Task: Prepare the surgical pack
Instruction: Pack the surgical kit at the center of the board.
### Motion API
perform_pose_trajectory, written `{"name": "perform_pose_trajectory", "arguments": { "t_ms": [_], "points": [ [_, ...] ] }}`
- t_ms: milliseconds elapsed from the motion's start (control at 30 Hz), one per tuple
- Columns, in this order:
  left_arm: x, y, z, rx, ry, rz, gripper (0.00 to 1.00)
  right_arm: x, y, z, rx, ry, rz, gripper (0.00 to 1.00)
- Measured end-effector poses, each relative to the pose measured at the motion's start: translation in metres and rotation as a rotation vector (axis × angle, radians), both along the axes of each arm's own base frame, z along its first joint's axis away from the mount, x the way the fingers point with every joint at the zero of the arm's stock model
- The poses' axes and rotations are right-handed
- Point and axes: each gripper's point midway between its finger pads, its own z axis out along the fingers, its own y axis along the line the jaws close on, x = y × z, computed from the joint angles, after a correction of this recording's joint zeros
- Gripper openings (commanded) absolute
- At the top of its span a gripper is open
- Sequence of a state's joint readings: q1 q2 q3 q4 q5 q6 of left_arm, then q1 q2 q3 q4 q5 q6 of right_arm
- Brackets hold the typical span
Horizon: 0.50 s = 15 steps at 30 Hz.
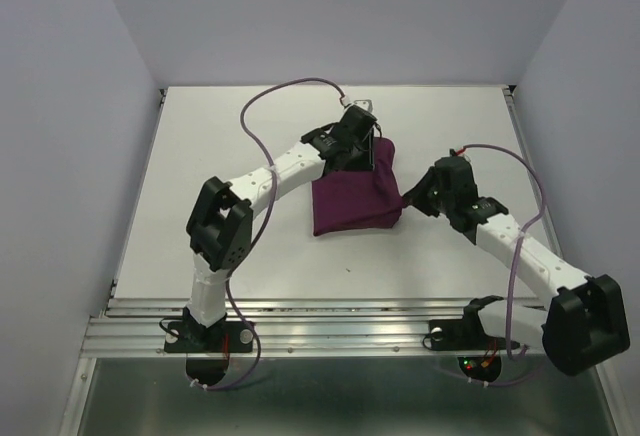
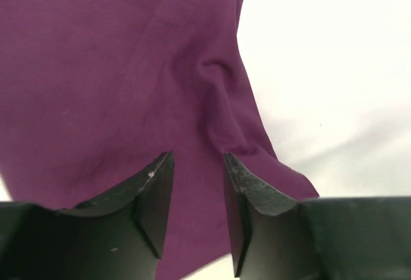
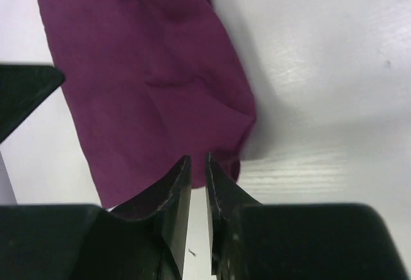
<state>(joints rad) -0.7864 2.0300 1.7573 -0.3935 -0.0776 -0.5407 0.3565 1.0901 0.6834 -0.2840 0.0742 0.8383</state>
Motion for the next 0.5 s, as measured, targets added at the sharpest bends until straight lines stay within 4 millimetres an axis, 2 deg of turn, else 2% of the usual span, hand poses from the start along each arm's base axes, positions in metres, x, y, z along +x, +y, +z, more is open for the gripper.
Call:
{"name": "perform_pose_trajectory", "arguments": {
  "t_ms": [33,67,133,167,233,333,400,500],
  "points": [
    [-0.002,0.004,0.008,-0.003,-0.011,0.002,0.36,0.007,0.004,0.003,0.001,-0.004,0.008,0.2],
    [-0.005,0.009,0.017,-0.004,-0.024,0.003,0.28,0.015,0.008,0.007,0.003,-0.011,0.017,0.2],
    [-0.01,0.016,0.032,-0.014,-0.046,0.007,0.18,0.029,0.014,0.011,0.009,-0.024,0.028,0.2],
    [-0.012,0.019,0.035,-0.015,-0.05,0.01,0.1,0.035,0.017,0.013,0.011,-0.031,0.034,0.2],
    [-0.017,0.025,0.037,-0.016,-0.054,0.011,0.07,0.043,0.021,0.012,0.013,-0.033,0.042,0.2],
    [-0.03,0.037,0.019,0.016,-0.018,0.008,0.05,0.053,0.028,-0.001,0.013,-0.013,0.057,0.2],
    [-0.038,0.043,0.0,0.042,0.019,0.0,0.05,0.054,0.032,-0.013,0.015,0.016,0.071,0.19],
    [-0.047,0.05,-0.016,0.071,0.057,-0.006,0.06,0.05,0.038,-0.038,0.032,0.069,0.099,0.19]
  ]
}}
